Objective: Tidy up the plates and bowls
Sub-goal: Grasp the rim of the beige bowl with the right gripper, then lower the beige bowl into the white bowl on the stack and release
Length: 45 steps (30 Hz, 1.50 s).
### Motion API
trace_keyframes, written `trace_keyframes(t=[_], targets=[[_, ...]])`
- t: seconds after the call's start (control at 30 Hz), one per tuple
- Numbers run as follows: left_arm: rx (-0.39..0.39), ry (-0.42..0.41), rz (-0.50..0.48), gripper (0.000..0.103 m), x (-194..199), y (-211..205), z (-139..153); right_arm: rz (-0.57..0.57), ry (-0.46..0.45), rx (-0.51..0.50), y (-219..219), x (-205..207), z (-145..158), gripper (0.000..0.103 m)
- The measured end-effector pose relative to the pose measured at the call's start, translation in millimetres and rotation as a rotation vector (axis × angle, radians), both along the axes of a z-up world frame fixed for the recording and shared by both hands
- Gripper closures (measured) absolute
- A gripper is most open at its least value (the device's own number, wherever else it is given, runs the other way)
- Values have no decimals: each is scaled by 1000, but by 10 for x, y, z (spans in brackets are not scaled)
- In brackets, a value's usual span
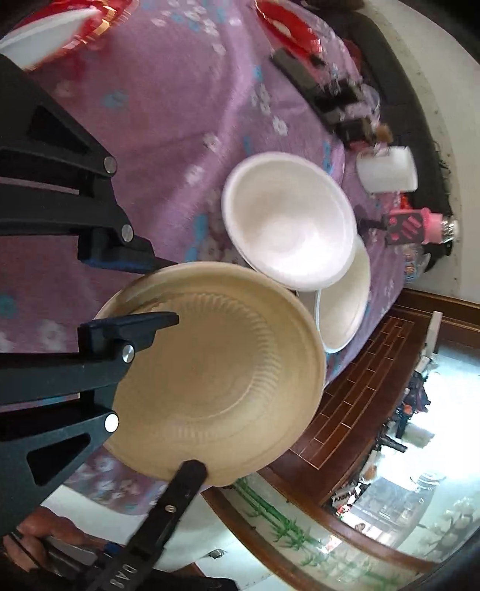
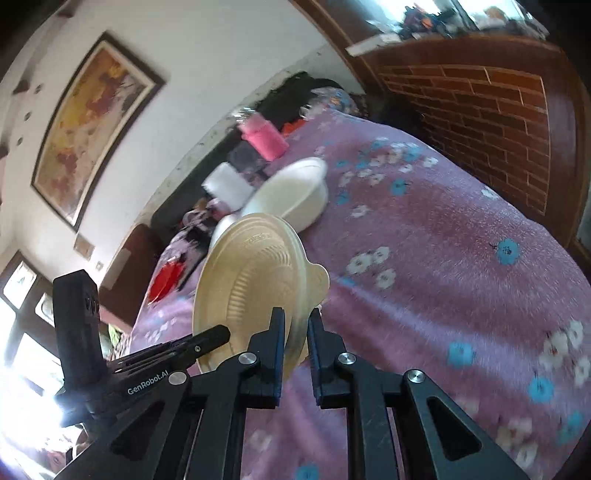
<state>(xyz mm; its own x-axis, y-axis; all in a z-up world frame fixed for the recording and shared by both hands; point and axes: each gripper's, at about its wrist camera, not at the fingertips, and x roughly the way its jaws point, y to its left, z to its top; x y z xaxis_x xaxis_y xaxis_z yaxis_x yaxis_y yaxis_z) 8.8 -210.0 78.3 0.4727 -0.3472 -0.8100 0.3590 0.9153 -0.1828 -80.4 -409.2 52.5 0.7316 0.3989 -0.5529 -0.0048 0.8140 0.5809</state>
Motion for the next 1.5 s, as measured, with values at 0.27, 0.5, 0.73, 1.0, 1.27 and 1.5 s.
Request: trace_keyframes(t=[0.27, 0.5, 0.73, 1.0, 1.27, 1.5], targets=[[-32, -21, 110, 79, -618, 990, 113, 185, -47, -18, 852, -188, 246, 90], [-40, -12, 231, 80, -880, 1765, 76, 350, -11, -57, 1701, -128, 135, 90], [-140, -31, 237, 80, -1011, 2168, 288, 396, -18, -41, 1995, -53, 241, 90], [-166, -110, 262, 80, -1105, 2477, 598, 436, -93, -87, 2305, -122, 580, 90], [-147, -89, 333, 80, -1147, 2862, 482, 517, -19, -77, 2697, 5, 412, 90], [-101, -47, 363, 80, -1195, 3012, 237, 557, 49, -90, 2951, 84, 182, 90]])
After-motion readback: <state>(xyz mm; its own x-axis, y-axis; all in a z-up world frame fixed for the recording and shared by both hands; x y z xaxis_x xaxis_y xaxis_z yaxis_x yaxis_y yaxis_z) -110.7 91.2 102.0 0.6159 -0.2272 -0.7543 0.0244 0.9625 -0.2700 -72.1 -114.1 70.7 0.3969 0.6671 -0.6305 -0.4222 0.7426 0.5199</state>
